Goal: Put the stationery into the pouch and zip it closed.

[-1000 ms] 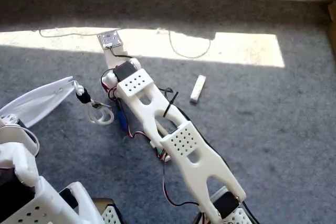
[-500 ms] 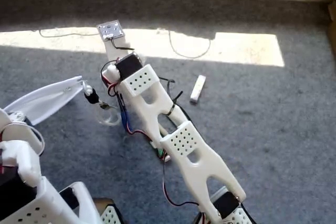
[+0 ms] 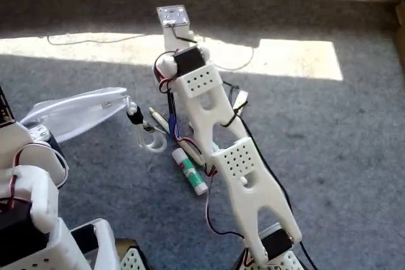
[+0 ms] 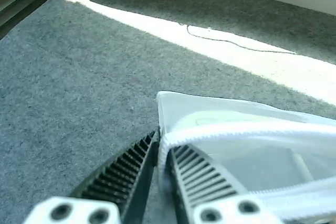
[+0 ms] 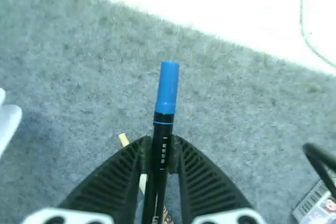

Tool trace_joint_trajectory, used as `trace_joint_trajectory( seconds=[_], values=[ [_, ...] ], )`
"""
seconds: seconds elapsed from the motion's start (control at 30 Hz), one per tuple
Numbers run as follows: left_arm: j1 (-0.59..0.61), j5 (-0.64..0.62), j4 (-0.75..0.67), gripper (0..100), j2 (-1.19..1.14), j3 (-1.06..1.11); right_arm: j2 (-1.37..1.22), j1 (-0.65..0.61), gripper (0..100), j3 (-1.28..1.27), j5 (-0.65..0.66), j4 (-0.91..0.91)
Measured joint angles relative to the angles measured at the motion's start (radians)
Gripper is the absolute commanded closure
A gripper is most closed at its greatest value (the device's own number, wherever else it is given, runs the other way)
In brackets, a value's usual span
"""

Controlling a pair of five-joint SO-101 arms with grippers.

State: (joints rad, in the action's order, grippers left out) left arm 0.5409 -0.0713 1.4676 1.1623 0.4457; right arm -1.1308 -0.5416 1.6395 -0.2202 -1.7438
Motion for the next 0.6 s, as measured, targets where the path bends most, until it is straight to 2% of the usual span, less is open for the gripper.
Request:
trace_joint_trajectory(
  seconds=[0.23,0.47,0.6],
  values=[
    [-0.077,-0.049,-0.018,99,0.000,0.000,0.150,0.060,99.4,-0.066,0.031,0.000],
    [-0.170,-0.106,-0.034,99,0.000,0.000,0.433,0.103,98.9,-0.436,0.049,-0.002],
    [-0.213,-0.127,-0.037,99,0.000,0.000,0.592,0.117,98.9,-0.655,0.101,-0.002]
  ],
)
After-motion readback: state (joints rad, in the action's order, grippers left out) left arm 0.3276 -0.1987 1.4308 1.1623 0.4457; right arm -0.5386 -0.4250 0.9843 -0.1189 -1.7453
